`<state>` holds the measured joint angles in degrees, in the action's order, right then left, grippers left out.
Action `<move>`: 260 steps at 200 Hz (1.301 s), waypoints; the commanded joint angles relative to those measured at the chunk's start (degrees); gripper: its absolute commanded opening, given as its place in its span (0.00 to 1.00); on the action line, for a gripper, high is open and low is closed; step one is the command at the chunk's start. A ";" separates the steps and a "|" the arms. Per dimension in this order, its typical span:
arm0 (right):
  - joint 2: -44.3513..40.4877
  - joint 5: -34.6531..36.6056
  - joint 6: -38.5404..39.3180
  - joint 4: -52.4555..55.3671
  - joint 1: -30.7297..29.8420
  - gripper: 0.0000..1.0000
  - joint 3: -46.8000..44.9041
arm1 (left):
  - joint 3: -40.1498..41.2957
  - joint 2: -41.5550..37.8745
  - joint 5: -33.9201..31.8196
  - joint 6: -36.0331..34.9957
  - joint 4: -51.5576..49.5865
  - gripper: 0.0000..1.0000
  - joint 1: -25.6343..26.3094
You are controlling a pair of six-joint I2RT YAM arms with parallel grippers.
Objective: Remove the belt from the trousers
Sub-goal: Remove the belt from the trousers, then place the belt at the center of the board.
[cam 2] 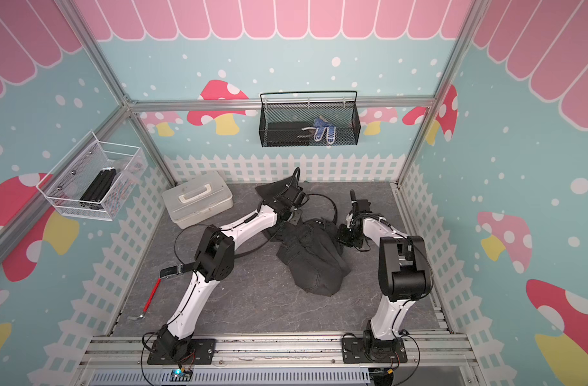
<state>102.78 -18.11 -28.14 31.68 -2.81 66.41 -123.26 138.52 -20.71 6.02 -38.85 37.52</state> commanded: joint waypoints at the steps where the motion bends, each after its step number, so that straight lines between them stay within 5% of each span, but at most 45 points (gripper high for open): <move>1: -0.12 1.84 -1.22 3.25 -0.46 0.00 -0.99 | -3.10 -11.43 -2.02 1.84 0.36 0.00 -0.38; 81: 3.52 6.74 -4.21 5.03 -0.36 0.00 -1.23 | -11.32 -33.36 3.13 4.73 1.79 0.00 -1.78; 118: 4.12 7.13 -3.33 5.69 -0.05 0.00 -0.46 | -0.17 -43.58 2.76 7.53 12.27 0.00 -4.11; 178: 2.08 6.84 -2.45 5.57 0.00 0.00 1.49 | 17.15 -48.10 1.40 8.87 10.93 0.00 -6.54; 260: 2.17 2.82 -3.32 2.81 0.00 0.00 -0.42 | 35.53 -40.64 1.77 10.70 12.20 0.02 -14.93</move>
<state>105.47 -14.41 -30.94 34.28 -3.01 67.07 -90.89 93.27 -19.22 14.00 -28.32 25.63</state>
